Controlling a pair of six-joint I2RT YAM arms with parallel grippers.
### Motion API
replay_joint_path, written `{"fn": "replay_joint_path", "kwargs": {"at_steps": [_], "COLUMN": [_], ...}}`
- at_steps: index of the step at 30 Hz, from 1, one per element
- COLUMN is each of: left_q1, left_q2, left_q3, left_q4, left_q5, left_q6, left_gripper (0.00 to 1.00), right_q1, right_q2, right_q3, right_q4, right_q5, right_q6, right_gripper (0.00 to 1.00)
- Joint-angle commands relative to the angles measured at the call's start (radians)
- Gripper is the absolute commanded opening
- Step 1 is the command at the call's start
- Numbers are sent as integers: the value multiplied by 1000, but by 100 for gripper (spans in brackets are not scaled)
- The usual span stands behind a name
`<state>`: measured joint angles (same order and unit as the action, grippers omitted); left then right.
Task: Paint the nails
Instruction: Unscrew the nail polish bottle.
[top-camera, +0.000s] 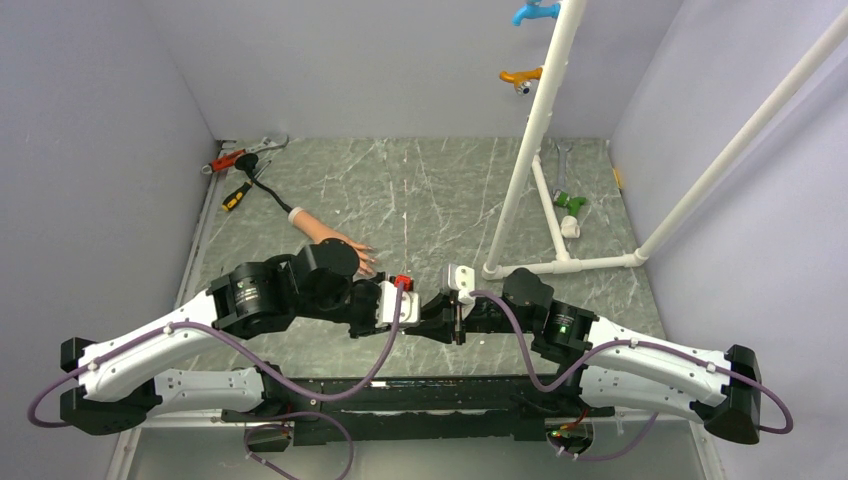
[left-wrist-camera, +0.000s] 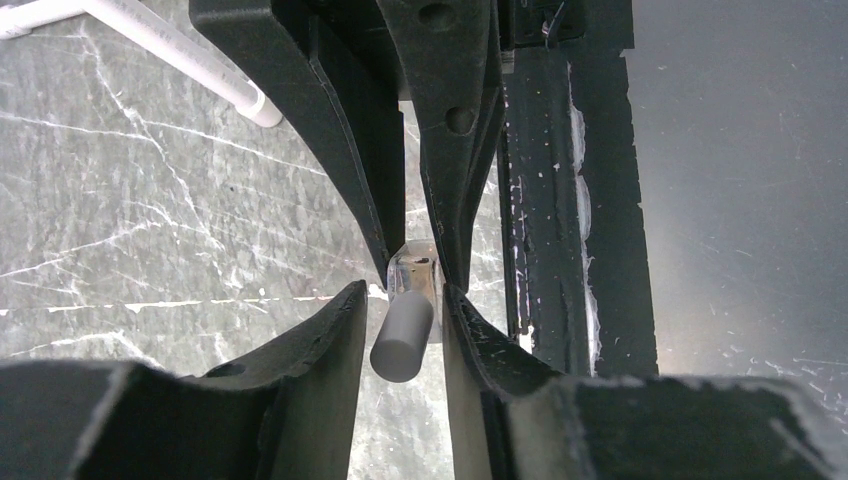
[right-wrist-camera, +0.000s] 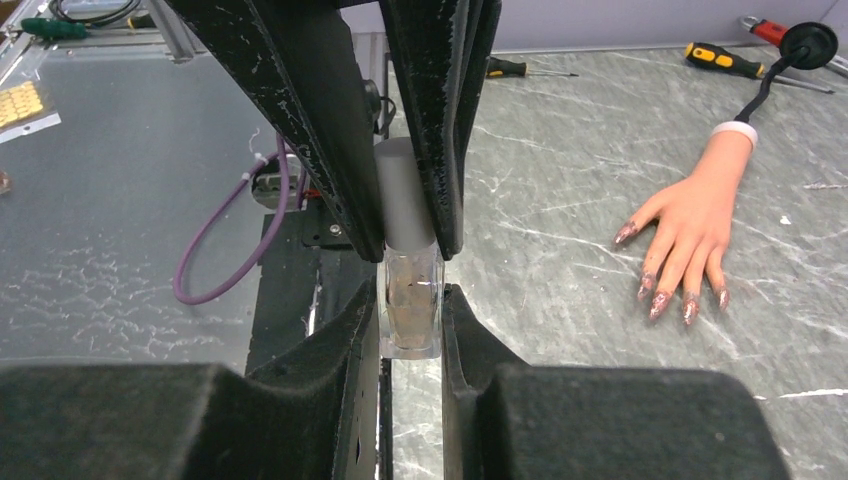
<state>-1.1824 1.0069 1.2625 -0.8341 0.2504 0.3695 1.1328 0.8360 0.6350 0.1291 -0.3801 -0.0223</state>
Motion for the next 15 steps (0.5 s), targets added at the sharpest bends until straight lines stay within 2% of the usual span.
{"fn": "replay_joint_path", "kwargs": {"at_steps": [1,2,5,10,15], "left_q1": [-5,-5,-5,-5,-5], "left_q2": [10,11,21,53,136], "left_q3": [-6,-7,1,44,114], "left_q4": [26,26,19,3,-43], "left_q5": [35,40,55,31,-54], "left_q6": [-14,-18,-37,-136,-309], "left_gripper": [26,22,0,0,0], "right_q1": [-1,-1,-1,-1,-1], "right_q2": [-29,-32,-37,-48,-46], "right_q3": [32,31,26,13,9], "right_q4": [62,64,68,78,82], "right_q5": [-22,-20,-16,17,80], "right_q6": [8,7,7,3,-2], "right_gripper": [0,0,0,0,0]}}
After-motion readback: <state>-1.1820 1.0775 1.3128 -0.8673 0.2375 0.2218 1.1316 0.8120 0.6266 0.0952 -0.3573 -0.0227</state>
